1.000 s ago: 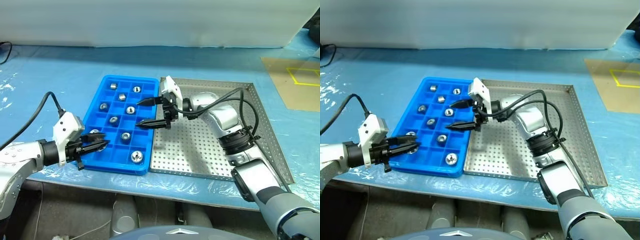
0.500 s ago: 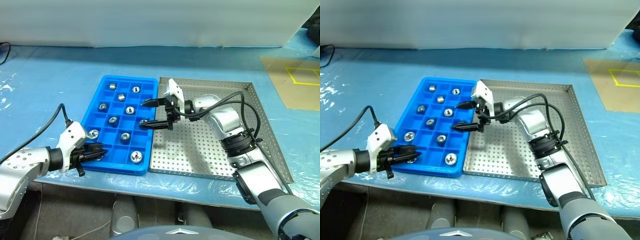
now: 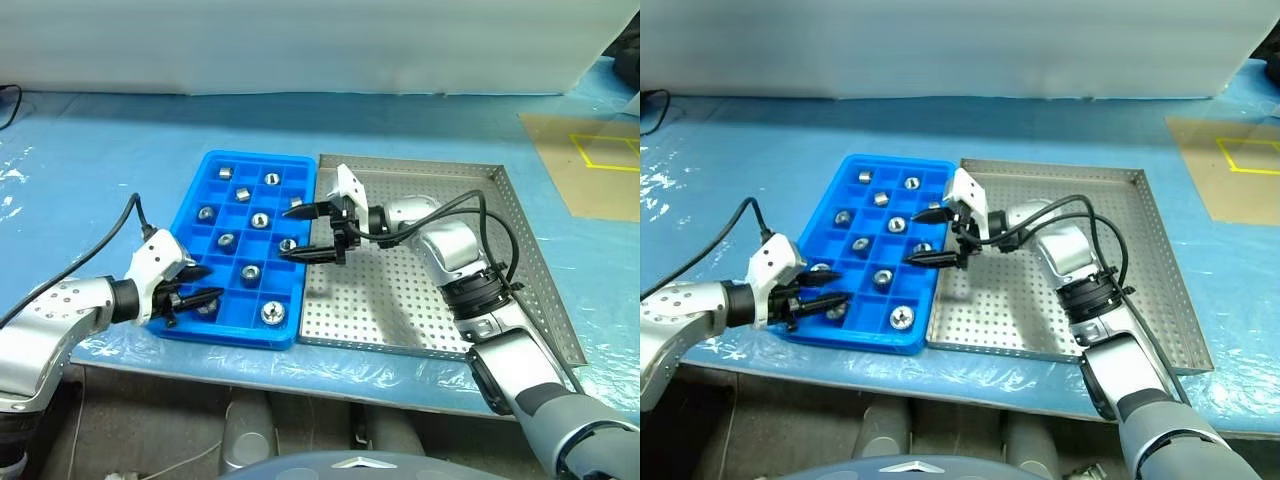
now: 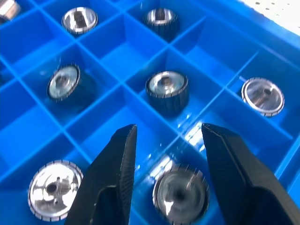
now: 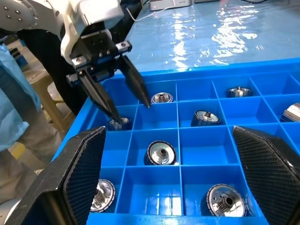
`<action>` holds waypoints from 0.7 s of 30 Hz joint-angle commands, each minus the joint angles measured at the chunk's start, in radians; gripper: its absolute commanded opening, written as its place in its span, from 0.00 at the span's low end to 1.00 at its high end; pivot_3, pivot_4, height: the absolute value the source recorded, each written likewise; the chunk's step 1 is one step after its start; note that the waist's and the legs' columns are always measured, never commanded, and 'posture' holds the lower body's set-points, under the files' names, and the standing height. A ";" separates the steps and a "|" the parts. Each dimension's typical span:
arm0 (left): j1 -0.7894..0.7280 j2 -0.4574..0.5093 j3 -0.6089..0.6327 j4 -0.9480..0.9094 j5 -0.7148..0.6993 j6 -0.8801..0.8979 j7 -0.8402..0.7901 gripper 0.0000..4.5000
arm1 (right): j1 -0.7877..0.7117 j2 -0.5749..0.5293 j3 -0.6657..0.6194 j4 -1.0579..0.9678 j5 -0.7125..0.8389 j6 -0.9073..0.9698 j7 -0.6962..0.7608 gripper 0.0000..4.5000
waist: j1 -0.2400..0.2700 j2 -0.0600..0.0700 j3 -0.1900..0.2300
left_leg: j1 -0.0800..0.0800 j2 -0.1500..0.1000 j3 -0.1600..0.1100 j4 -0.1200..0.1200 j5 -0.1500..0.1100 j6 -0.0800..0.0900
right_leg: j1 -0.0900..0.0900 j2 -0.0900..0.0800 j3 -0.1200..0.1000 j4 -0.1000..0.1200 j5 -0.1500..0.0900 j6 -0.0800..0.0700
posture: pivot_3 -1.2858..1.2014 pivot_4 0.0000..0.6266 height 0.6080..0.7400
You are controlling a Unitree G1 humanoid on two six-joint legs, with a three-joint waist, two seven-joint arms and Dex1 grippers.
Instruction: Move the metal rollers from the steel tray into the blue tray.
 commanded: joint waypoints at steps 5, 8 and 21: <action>-0.259 -0.056 -0.046 0.093 -0.076 -0.038 -0.070 0.53 | 0.022 -0.045 -0.071 -0.112 0.036 0.045 -0.037 0.99 | -0.003 0.000 0.000 | 0.001 0.000 0.000 0.005 0.000 -0.001 | 0.000 0.000 0.000 0.006 0.000 0.000 | 0.54 0.24 1.00; -0.352 -0.090 -0.130 0.251 -0.003 -0.135 -0.125 0.53 | 0.052 -0.071 -0.099 -0.139 0.029 0.060 -0.082 0.99 | -0.008 0.000 0.000 | 0.004 -0.002 0.000 0.006 0.001 -0.001 | 0.001 0.000 0.002 0.008 0.000 0.000 | 0.52 0.24 1.00; -0.645 -0.352 -0.273 0.790 0.139 -0.428 -0.276 0.53 | 0.314 -0.108 -0.253 -0.408 0.097 0.203 -0.325 0.99 | -0.058 0.000 -0.001 | 0.003 -0.002 0.000 0.005 0.001 -0.002 | 0.001 0.001 0.007 0.007 0.000 0.000 | 0.44 0.24 1.00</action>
